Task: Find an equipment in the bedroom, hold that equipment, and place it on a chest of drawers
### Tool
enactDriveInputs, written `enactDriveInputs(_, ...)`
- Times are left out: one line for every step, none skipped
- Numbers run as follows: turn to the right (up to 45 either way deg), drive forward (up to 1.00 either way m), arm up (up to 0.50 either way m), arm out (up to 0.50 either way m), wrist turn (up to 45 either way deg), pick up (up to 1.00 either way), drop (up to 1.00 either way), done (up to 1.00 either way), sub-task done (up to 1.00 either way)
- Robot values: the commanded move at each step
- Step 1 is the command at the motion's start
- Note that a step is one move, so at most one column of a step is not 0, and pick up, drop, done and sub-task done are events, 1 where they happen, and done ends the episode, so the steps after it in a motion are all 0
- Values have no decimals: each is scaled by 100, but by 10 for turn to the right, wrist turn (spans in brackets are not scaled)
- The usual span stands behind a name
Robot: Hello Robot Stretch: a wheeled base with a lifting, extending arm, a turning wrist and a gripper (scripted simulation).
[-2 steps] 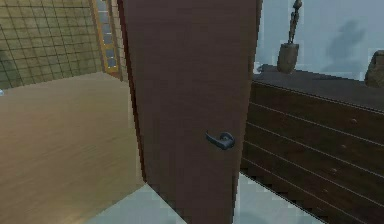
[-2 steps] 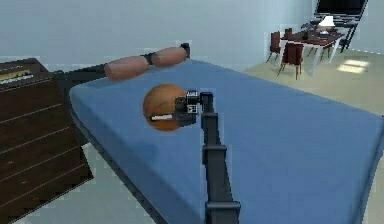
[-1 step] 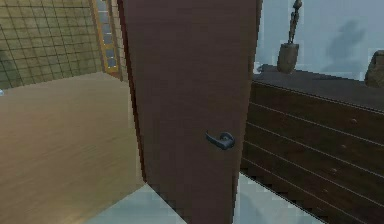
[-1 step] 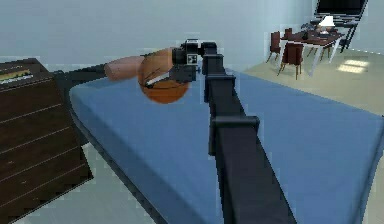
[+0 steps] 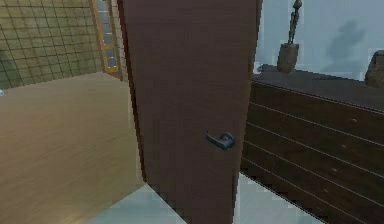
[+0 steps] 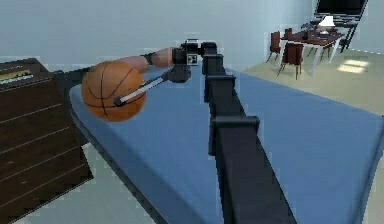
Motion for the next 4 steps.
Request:
enactDriveInputs(0,0,0,0,-450,0,0,0,0)
enactDriveInputs(0,0,0,0,-120,0,0,0,0)
enactDriveInputs(0,0,0,-46,0,0,0,0,0)
enactDriveInputs(330,0,0,0,0,0,0,0,0)
